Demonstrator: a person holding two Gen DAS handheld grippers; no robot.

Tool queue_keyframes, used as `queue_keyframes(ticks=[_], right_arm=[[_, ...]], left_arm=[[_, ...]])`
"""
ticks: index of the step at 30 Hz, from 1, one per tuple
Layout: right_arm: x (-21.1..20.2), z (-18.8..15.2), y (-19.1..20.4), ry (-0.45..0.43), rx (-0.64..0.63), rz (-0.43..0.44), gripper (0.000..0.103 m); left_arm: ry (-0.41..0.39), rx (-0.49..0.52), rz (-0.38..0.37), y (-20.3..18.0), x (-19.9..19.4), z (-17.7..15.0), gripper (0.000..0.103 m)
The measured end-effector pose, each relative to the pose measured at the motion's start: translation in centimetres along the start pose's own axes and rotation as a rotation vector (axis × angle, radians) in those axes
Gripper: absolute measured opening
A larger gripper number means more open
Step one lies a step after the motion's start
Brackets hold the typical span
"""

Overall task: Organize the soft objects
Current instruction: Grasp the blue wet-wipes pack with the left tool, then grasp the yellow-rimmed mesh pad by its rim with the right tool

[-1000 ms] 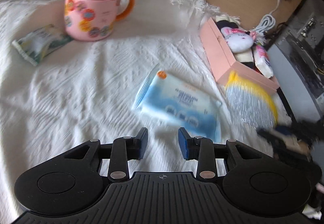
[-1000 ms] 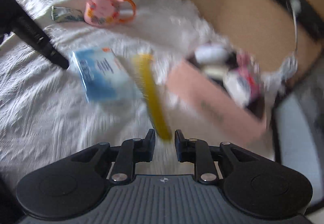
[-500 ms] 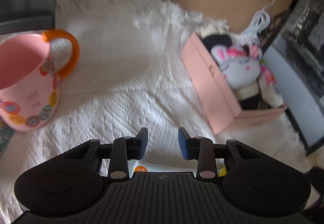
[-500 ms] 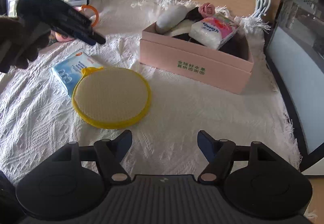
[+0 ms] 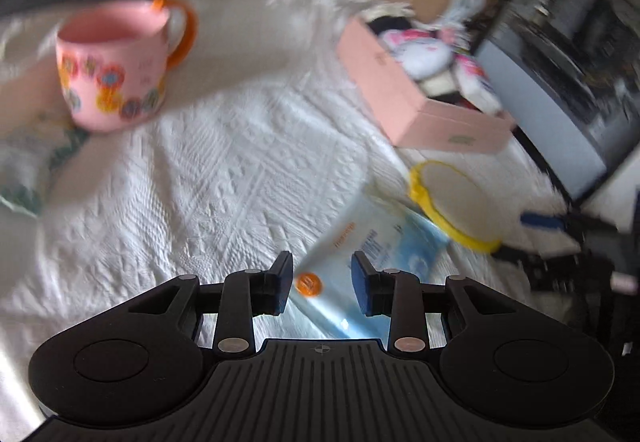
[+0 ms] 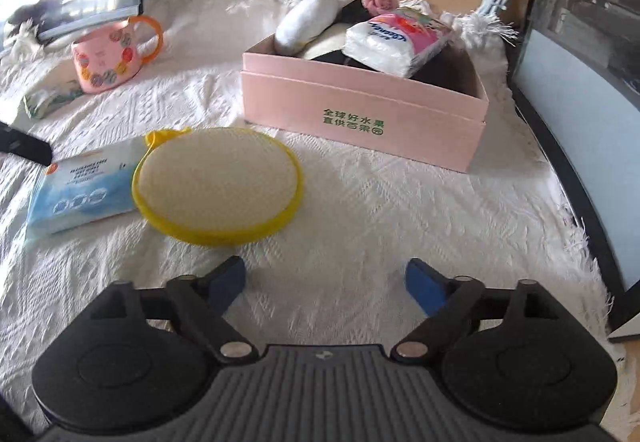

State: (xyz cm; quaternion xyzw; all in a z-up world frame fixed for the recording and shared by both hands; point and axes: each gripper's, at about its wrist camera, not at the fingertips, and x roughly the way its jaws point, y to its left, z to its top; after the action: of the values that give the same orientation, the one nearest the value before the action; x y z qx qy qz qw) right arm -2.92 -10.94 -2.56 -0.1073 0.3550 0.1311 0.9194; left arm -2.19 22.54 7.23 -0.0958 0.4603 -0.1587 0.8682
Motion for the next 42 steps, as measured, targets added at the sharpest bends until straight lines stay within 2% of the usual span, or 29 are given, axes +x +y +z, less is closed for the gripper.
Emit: queue_keyframes(ticks=[3, 6, 7, 9, 10, 12, 14, 18, 21, 23, 26, 31, 35, 38, 42], right_arm=[[0.5, -0.5, -0.7, -0.017, 0.066, -0.009, 0.103], [0.5, -0.6, -0.9, -0.021, 0.070, -0.001, 0.103], [0.5, -0.6, -0.9, -0.023, 0.070, -0.001, 0.103], [0.5, -0.7, -0.9, -0.027, 0.069, 0.000, 0.103], [0.5, -0.7, -0.9, -0.028, 0.069, 0.001, 0.103], [0.5, -0.8, -1.0, -0.030, 0.070, 0.000, 0.103], [0.5, -0.8, -0.9, -0.031, 0.071, -0.002, 0.103], [0.5, -0.8, -0.9, -0.032, 0.071, -0.001, 0.103], [0.4, -0.8, -1.0, -0.032, 0.072, -0.001, 0.103], [0.5, -0.8, -1.0, -0.031, 0.071, 0.000, 0.103], [0.4, -0.9, -1.0, -0.031, 0.071, 0.001, 0.103], [0.4, -0.9, -1.1, -0.032, 0.070, 0.003, 0.103], [0.4, -0.9, -1.1, -0.030, 0.071, 0.005, 0.103], [0.4, -0.9, -1.3, -0.022, 0.074, 0.010, 0.103], [0.4, -0.5, -1.3, 0.022, 0.064, 0.024, 0.103]], left_arm=[[0.034, 0.118, -0.016, -2.3, -0.1, -0.5, 0.035], [0.101, 0.220, -0.016, -4.4, 1.3, -1.2, 0.038], [0.099, 0.274, 0.002, -5.3, 1.6, -1.5, 0.040], [0.116, 0.340, 0.019, -6.5, 2.1, -1.5, 0.057], [0.131, 0.351, 0.014, -6.9, 2.3, -1.4, 0.062], [0.154, 0.372, -0.010, -7.4, 2.8, -1.4, 0.082], [0.155, 0.404, -0.013, -7.9, 3.1, -1.6, 0.083], [0.120, 0.472, 0.051, -8.2, 3.2, -1.6, 0.074], [0.120, 0.497, 0.109, -7.4, 3.9, -0.7, 0.077], [0.127, 0.523, 0.120, -7.1, 4.4, -0.1, 0.080], [0.142, 0.518, 0.103, -6.7, 5.1, 0.6, 0.084], [0.180, 0.418, 0.059, -5.2, 6.5, 1.5, 0.088], [0.160, 0.404, 0.050, -5.1, 6.6, 1.4, 0.089], [0.149, 0.393, 0.034, -5.1, 6.7, 1.3, 0.096], [0.128, 0.394, 0.037, -5.2, 6.7, 0.8, 0.097]])
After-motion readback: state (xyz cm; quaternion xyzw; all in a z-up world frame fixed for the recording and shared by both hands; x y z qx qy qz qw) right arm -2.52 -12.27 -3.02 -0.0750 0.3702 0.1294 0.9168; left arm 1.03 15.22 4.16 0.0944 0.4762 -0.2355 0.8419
